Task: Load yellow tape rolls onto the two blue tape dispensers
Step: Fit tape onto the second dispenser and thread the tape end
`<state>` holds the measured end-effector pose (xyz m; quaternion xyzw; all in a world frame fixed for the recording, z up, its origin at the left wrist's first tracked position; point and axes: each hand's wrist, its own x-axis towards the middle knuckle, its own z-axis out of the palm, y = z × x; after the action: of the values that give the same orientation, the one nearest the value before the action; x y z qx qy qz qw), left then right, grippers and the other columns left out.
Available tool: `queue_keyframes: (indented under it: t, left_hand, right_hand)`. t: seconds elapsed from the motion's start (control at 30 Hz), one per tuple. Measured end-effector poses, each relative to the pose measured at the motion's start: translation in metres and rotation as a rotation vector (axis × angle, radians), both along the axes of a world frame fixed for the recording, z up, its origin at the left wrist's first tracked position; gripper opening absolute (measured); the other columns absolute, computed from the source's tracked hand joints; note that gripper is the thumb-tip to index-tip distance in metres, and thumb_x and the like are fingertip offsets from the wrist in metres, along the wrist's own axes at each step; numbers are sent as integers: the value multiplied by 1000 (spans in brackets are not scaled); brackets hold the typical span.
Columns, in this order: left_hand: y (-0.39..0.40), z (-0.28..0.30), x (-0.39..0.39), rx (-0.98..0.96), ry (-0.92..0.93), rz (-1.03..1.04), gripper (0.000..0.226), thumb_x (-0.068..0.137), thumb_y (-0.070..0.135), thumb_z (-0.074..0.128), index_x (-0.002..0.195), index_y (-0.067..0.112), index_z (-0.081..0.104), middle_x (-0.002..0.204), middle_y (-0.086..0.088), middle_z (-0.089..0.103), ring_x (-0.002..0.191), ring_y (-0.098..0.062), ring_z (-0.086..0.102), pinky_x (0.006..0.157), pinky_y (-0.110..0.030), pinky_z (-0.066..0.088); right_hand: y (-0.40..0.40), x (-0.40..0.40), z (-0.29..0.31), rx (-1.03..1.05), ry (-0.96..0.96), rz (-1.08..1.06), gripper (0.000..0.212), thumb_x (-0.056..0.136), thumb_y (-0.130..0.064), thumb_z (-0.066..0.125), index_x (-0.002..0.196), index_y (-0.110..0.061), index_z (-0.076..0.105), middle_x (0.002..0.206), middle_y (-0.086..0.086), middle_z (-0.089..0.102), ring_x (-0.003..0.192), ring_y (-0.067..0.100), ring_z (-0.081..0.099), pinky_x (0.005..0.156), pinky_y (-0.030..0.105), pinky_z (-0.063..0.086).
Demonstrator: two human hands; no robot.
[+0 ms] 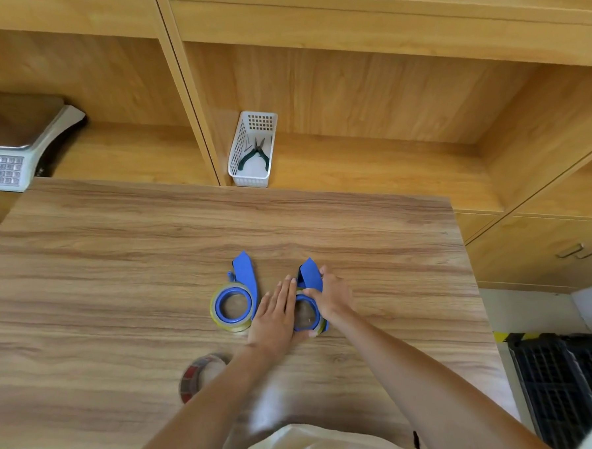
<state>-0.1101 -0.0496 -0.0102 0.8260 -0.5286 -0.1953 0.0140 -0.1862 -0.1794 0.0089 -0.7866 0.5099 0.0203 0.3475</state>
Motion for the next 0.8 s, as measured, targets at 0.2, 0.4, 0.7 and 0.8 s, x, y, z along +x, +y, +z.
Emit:
queue_keyframes:
  t: [0.2, 0.4, 0.7, 0.8]
  left_hand:
    - [-1, -3, 7, 96, -142, -35, 113, 73, 81, 12, 153, 1, 8, 161, -10, 15, 146, -17, 30, 115, -40, 31]
    - [-8, -8, 10, 102, -178, -92, 110, 83, 78, 27, 142, 3, -27, 163, -10, -19, 152, -19, -7, 122, -38, 0]
    - [-10, -9, 5, 138, -151, 1, 109, 83, 80, 27, 140, 7, -32, 163, -8, -19, 151, -25, -12, 121, -45, -7]
    - [-10, -4, 4, 139, -176, 13, 108, 85, 79, 28, 141, 9, -31, 164, -8, -17, 150, -30, -17, 120, -47, -9]
  right_hand:
    - [5, 8, -7, -15, 6, -47, 44, 84, -38, 71, 118, -20, 48, 106, -1, 68, 93, 24, 67, 74, 37, 54]
    - [1, 14, -9, -3, -1, -60, 42, 85, -37, 68, 119, -23, 49, 109, -2, 68, 95, 23, 66, 76, 39, 54]
    - [-1, 13, -11, 71, 39, -1, 39, 94, -25, 56, 130, -19, 43, 113, 3, 67, 97, 25, 66, 77, 39, 53]
    - [1, 13, -11, 82, 77, 48, 48, 94, -25, 53, 139, -18, 37, 117, 8, 66, 100, 29, 66, 82, 42, 55]
